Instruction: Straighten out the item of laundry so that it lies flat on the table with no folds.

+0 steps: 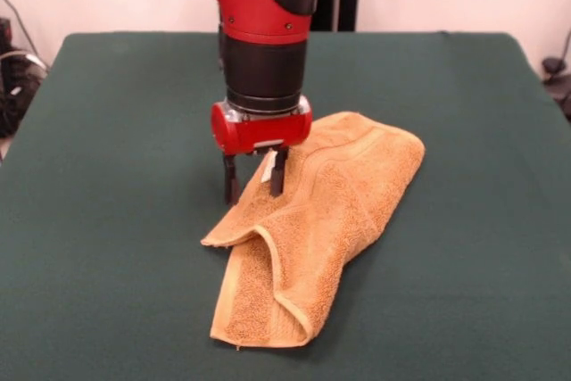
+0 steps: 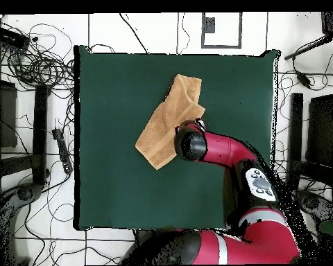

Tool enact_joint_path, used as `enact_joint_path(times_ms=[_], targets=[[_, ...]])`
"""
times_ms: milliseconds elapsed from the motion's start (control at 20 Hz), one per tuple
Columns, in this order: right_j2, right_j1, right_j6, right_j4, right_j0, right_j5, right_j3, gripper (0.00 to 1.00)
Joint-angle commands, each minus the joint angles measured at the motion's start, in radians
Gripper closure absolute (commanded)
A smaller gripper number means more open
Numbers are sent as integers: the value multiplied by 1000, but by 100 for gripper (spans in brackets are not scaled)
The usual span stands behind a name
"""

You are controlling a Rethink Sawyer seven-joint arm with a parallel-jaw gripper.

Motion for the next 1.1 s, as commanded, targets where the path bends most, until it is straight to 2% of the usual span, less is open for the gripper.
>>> enact_joint_path(times_ms=[50,600,900,1100], targets=[[17,59,173,19,13,90,-9,0],[23,82,180,26,7,77,-28,0],[25,68,192,16,-2,33,9,0],[13,49,242,21,1,-30,66,0]])
